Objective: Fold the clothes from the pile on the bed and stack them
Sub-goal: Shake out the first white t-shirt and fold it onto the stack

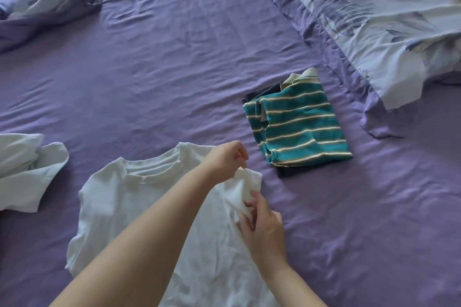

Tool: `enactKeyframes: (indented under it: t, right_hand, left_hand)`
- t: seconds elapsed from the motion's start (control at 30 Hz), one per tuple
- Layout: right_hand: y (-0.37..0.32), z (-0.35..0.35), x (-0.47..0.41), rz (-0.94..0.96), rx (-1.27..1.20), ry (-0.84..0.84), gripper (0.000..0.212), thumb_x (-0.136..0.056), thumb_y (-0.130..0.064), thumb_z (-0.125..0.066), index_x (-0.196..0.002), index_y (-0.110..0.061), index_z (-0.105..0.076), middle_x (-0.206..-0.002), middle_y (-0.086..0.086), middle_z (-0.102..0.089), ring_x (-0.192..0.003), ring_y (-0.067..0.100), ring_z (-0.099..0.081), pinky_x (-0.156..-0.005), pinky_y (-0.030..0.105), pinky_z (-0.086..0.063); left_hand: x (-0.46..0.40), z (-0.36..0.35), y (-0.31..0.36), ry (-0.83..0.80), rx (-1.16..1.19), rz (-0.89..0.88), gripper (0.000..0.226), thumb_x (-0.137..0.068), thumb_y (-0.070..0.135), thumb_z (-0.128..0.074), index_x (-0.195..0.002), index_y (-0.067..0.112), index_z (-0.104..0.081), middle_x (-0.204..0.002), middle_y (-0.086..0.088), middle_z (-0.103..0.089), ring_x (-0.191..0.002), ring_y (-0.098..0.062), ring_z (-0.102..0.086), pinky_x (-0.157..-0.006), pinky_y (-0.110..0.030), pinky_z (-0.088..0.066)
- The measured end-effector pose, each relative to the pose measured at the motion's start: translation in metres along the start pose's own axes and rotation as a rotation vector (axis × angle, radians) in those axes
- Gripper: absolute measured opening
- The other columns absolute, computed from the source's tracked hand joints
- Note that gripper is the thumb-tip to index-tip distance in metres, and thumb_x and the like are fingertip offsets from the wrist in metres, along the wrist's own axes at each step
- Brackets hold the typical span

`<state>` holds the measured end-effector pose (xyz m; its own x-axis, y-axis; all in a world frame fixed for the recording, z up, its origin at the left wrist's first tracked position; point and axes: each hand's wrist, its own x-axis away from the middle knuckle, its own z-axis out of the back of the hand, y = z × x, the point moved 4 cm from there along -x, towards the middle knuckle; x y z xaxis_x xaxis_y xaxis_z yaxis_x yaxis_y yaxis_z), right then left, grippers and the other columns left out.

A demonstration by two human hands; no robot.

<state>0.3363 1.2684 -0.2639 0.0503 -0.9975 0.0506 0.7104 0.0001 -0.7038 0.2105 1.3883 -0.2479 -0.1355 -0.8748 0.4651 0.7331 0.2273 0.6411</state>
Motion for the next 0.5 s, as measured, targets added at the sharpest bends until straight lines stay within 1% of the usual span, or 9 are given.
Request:
enactKeyframes:
  t: [0.03,0.07,0.13,0.17,0.23,0.33,0.37,0.43,0.5]
  right_hand:
    - [0.001,-0.002,0.001,0.027,0.063,-0.039,0.054,-0.063,-0.011,-0.082,-0.113,-0.008,-0.062,-0.090,-0.009,-0.069,-0.071,0.012,-0.062,-0.069,0.032,-0.049]
    - [0.001,-0.006,0.002,0.056,0.130,-0.095,0.055,-0.064,-0.010,-0.080,-0.116,-0.011,-0.060,-0.090,-0.009,-0.069,-0.074,0.014,-0.063,-0.069,0.034,-0.049]
    - [0.003,-0.015,0.006,0.112,0.219,-0.205,0.049,-0.078,-0.016,-0.065,-0.125,-0.020,-0.054,-0.098,-0.007,-0.067,-0.092,0.018,-0.062,-0.077,0.036,-0.044]
    - [0.004,-0.019,0.009,0.143,0.210,-0.235,0.048,-0.081,-0.016,-0.058,-0.129,-0.021,-0.052,-0.105,-0.007,-0.066,-0.100,0.018,-0.060,-0.080,0.036,-0.042]
    - [0.005,-0.023,0.012,0.182,0.160,-0.254,0.047,-0.084,-0.013,-0.053,-0.130,-0.022,-0.051,-0.116,-0.008,-0.063,-0.109,0.016,-0.057,-0.085,0.035,-0.042]
    - [0.011,-0.021,0.010,0.106,0.071,-0.219,0.044,-0.084,-0.016,-0.057,-0.127,-0.020,-0.052,-0.113,-0.005,-0.064,-0.102,0.018,-0.061,-0.083,0.036,-0.046]
    - [0.015,-0.018,0.009,0.029,0.024,-0.193,0.045,-0.083,-0.018,-0.061,-0.127,-0.017,-0.052,-0.112,-0.003,-0.064,-0.100,0.020,-0.061,-0.085,0.037,-0.046]
    - [0.025,-0.015,0.007,-0.151,-0.053,-0.172,0.044,-0.080,-0.023,-0.068,-0.122,-0.015,-0.056,-0.109,-0.003,-0.064,-0.096,0.021,-0.061,-0.087,0.036,-0.044]
    - [0.027,-0.011,0.005,-0.218,-0.086,-0.143,0.027,-0.076,-0.023,-0.072,-0.101,-0.016,-0.064,-0.096,-0.003,-0.061,-0.088,0.023,-0.059,-0.083,0.036,-0.045]
  left_hand:
    - [-0.001,-0.004,0.000,-0.034,-0.031,0.006,0.013,-0.091,0.011,-0.051,-0.088,0.024,-0.052,-0.098,0.002,-0.067,-0.064,-0.015,-0.063,-0.054,-0.021,-0.044]
    - [-0.002,-0.008,0.001,-0.068,-0.092,-0.005,0.012,-0.092,0.014,-0.051,-0.099,0.023,-0.052,-0.108,0.000,-0.065,-0.070,-0.016,-0.064,-0.059,-0.023,-0.046]
    - [-0.002,-0.019,0.001,-0.148,-0.275,-0.022,0.031,-0.094,0.021,-0.051,-0.125,0.020,-0.046,-0.128,-0.003,-0.055,-0.098,-0.021,-0.060,-0.078,-0.030,-0.046]
    - [-0.003,-0.024,0.000,-0.173,-0.368,-0.016,0.038,-0.095,0.026,-0.050,-0.132,0.019,-0.042,-0.133,-0.004,-0.052,-0.108,-0.024,-0.057,-0.081,-0.032,-0.044]
    - [-0.003,-0.033,-0.002,-0.159,-0.549,0.000,0.043,-0.094,0.036,-0.050,-0.132,0.017,-0.043,-0.128,-0.005,-0.052,-0.110,-0.026,-0.055,-0.075,-0.033,-0.043]
    - [-0.004,-0.041,-0.005,-0.148,-0.704,0.007,0.036,-0.090,0.037,-0.057,-0.116,0.014,-0.053,-0.114,-0.005,-0.058,-0.099,-0.026,-0.058,-0.065,-0.032,-0.039]
    - [-0.004,-0.040,-0.006,-0.143,-0.675,0.005,0.028,-0.090,0.033,-0.057,-0.110,0.013,-0.056,-0.111,-0.005,-0.060,-0.095,-0.025,-0.057,-0.064,-0.032,-0.038]
    - [-0.004,-0.035,-0.005,-0.117,-0.484,0.006,0.018,-0.090,0.028,-0.056,-0.103,0.016,-0.060,-0.099,0.000,-0.060,-0.086,-0.020,-0.053,-0.064,-0.029,-0.036]
    - [-0.004,-0.023,0.000,-0.058,-0.247,-0.012,0.013,-0.090,0.029,-0.058,-0.100,0.021,-0.062,-0.089,0.004,-0.055,-0.082,-0.017,-0.050,-0.066,-0.026,-0.036]
